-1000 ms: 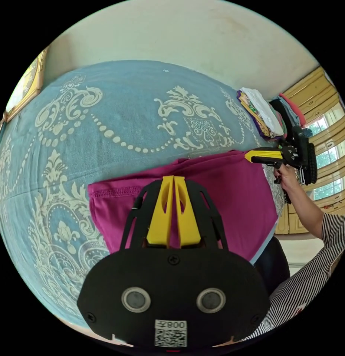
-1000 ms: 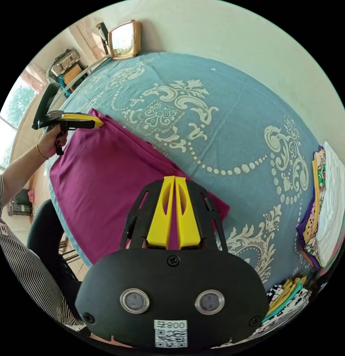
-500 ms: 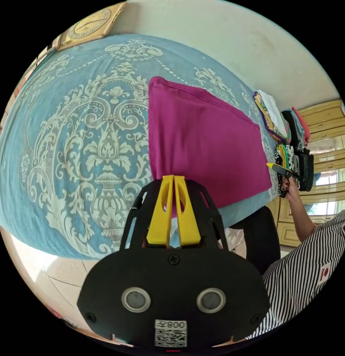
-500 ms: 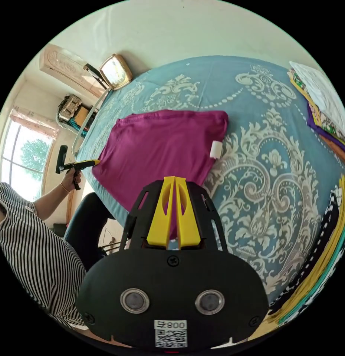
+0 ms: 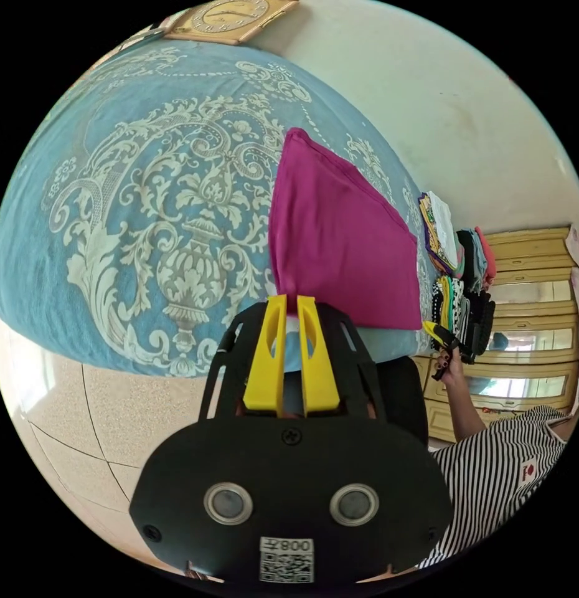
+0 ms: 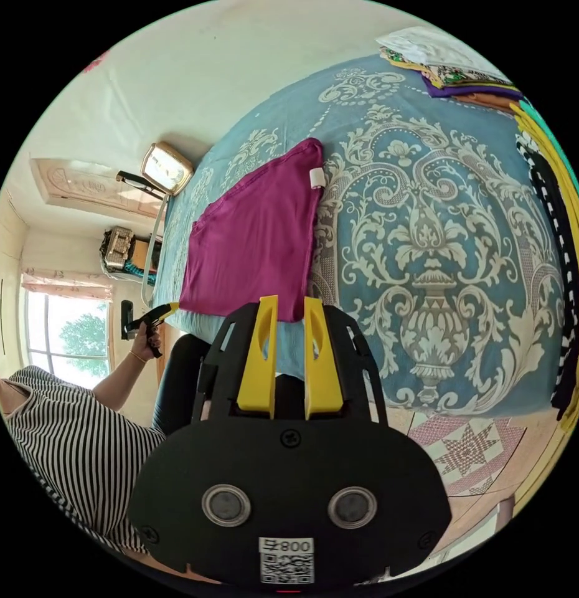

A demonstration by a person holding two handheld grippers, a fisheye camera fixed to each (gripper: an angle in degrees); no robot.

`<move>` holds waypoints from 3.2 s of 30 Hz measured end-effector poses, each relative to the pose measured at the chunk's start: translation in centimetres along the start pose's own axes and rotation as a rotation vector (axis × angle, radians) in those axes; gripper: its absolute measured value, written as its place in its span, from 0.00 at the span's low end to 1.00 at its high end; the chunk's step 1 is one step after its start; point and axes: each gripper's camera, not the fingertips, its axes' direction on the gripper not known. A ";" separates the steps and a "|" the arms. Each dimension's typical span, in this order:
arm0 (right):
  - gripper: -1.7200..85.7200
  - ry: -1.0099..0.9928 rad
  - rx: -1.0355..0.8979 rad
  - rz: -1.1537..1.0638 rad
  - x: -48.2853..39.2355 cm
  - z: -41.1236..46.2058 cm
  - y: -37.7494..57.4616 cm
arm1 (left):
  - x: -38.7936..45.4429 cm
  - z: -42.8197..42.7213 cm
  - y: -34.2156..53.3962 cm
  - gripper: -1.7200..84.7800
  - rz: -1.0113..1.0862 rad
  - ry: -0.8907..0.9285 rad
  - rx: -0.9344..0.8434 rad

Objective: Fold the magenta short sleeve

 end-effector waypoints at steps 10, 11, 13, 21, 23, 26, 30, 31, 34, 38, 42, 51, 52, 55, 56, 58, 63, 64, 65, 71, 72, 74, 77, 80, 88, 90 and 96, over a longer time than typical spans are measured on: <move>0.04 -0.085 -0.037 0.063 7.0 0.1 5.2 | 3.0 -5.4 1.9 0.04 -0.023 -0.030 -0.015; 0.04 -0.106 -0.028 0.079 8.0 0.4 5.8 | 3.6 -5.6 2.0 0.04 -0.034 -0.017 -0.019; 0.05 -0.128 0.002 0.114 9.3 0.4 6.7 | 4.9 -6.5 2.4 0.04 -0.044 -0.018 0.003; 0.10 -0.203 0.084 0.221 14.1 0.5 11.8 | 14.5 -11.6 6.3 0.06 -0.003 -0.025 0.109; 0.11 -0.203 0.055 0.219 14.5 1.7 12.1 | 18.4 -11.4 6.4 0.06 0.073 -0.005 0.083; 0.09 -0.222 0.013 0.212 15.1 3.7 12.2 | 26.4 -9.7 5.9 0.08 0.249 0.049 0.005; 0.05 -0.260 0.025 0.197 16.0 4.4 12.9 | 40.1 -6.2 5.1 0.10 0.557 0.079 -0.104; 0.05 -0.267 0.031 0.189 16.0 4.4 13.1 | 42.1 -5.8 5.1 0.11 0.604 0.072 -0.112; 0.04 -0.301 0.046 0.149 15.5 3.8 13.6 | 52.0 -3.8 5.5 0.13 0.843 0.006 -0.131; 0.04 -0.354 0.054 0.082 14.3 3.4 13.3 | 62.7 -1.7 6.2 0.15 1.087 -0.132 -0.121; 0.04 -0.392 0.023 0.012 13.2 4.4 12.3 | 68.9 0.3 6.1 0.10 1.169 -0.307 -0.134; 0.10 -0.456 0.149 0.142 20.1 5.5 11.2 | 69.0 -5.7 0.7 0.05 0.764 -0.024 -0.042; 0.10 -0.478 0.151 0.162 20.9 6.0 10.9 | 68.9 -6.0 0.5 0.05 0.748 -0.008 -0.041; 0.14 -0.535 0.136 0.244 23.5 8.8 8.5 | 69.3 -6.7 -0.1 0.04 0.722 0.019 -0.035; 0.14 -0.572 0.135 0.264 24.1 9.9 7.4 | 69.8 -6.7 -0.1 0.04 0.728 0.014 -0.035; 0.15 -0.612 0.146 0.303 24.8 11.5 5.9 | 70.5 -6.7 0.0 0.04 0.742 0.014 -0.042; 0.15 -0.660 0.139 0.388 25.8 15.3 1.5 | 72.2 -6.2 0.3 0.04 0.775 0.017 -0.052; 0.15 -0.656 0.137 0.392 25.7 15.6 1.0 | 72.3 -6.1 0.3 0.04 0.778 0.019 -0.054; 0.14 -0.647 0.136 0.390 25.4 16.1 0.0 | 72.5 -5.9 0.4 0.04 0.784 0.023 -0.057; 0.13 -0.588 0.093 0.370 23.0 18.2 -5.0 | 72.7 -5.2 0.8 0.04 0.800 0.023 -0.057; 0.13 -0.567 0.073 0.358 22.3 18.6 -6.0 | 72.6 -5.1 0.9 0.04 0.800 0.024 -0.054; 0.12 -0.550 0.056 0.354 21.3 19.1 -7.4 | 72.3 -5.0 1.0 0.04 0.798 0.025 -0.046; 0.12 -0.516 0.034 0.335 19.7 19.7 -9.2 | 71.3 -5.1 1.0 0.04 0.782 0.028 -0.025; 0.13 -0.480 0.011 0.312 18.2 19.4 -10.3 | 69.9 -5.2 0.9 0.04 0.763 0.052 -0.011; 0.13 -0.410 0.005 0.324 14.4 19.5 -13.8 | 66.8 -2.6 2.3 0.04 0.783 0.079 -0.045; 0.12 -0.413 -0.009 0.327 12.9 20.4 -15.6 | 65.7 -1.8 2.9 0.04 0.791 0.078 -0.052; 0.07 -0.417 0.002 0.333 8.8 21.4 -19.7 | 60.9 -0.2 4.3 0.04 0.777 0.097 -0.055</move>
